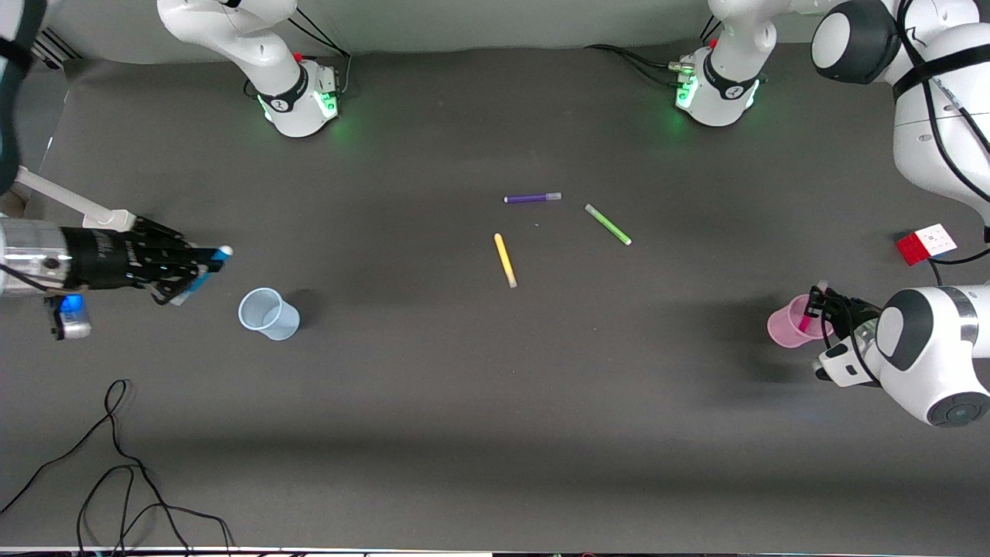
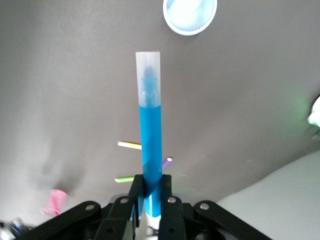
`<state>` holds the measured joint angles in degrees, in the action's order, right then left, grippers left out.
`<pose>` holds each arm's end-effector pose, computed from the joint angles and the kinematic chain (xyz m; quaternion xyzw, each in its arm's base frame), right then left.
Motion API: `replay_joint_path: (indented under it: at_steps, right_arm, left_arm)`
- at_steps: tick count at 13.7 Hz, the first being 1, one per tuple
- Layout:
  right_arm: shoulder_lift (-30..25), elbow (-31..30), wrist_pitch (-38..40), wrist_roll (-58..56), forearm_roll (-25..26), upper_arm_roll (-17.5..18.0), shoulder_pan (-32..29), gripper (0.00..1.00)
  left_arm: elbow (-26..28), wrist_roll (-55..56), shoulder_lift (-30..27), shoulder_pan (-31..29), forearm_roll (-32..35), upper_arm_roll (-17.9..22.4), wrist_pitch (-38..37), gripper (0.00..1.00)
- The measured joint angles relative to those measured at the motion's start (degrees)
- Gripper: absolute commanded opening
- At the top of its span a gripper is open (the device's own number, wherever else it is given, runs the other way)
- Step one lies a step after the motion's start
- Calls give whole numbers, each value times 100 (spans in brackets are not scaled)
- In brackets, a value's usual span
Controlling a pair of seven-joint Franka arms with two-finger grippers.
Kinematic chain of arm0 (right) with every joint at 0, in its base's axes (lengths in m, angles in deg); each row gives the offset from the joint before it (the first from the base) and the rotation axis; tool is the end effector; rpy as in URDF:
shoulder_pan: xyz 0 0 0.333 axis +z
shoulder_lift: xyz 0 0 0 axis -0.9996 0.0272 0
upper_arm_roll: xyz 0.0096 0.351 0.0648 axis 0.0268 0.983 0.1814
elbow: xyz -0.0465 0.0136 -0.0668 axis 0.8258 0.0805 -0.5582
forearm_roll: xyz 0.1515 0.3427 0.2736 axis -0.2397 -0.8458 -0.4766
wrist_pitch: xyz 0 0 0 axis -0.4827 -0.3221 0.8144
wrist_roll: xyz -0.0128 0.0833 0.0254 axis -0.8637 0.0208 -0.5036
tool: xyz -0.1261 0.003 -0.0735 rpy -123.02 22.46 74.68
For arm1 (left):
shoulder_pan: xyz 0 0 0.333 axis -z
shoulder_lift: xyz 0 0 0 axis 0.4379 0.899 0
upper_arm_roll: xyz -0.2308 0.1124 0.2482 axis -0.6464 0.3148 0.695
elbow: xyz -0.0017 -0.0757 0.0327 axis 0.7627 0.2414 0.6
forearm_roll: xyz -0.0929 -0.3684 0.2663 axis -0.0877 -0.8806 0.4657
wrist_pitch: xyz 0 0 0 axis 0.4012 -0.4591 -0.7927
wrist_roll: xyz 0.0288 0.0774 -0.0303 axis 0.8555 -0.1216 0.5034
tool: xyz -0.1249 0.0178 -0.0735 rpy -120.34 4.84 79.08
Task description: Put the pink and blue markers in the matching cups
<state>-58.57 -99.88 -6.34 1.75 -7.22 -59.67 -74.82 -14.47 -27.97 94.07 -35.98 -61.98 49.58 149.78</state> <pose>0.6894 0.0072 0.5170 -0.8400 0.4410 0.2772 0.1521 0.7266 0.0899 0.2069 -0.9296 0.0665 0.3625 0.0109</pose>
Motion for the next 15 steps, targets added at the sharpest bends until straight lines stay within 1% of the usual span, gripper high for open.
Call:
replay_joint_path:
  at_steps: [2,5,8,11,15]
  right_arm:
    - [175,-258,209,-740,-286,2,-281,0]
    - [587,-899,229,-1937,-590,6,-502,0]
    - [974,-1309,146,-2384,-789,8,-586,0]
    - [1203,-1340,120,-3177,-816,7,-649,0]
    - [1468,-1361,92,-3408,-819,12,-680,0]
  left_arm:
    - [-141,1,-2,2,1,-1,-15,100]
    - [-610,2,-23,37,2,-6,-239,100]
    - [-1108,213,-127,151,19,-5,-644,100]
    - [-1259,390,-483,201,6,-21,-814,100]
    - [-1163,415,-1335,213,-152,-36,-695,100]
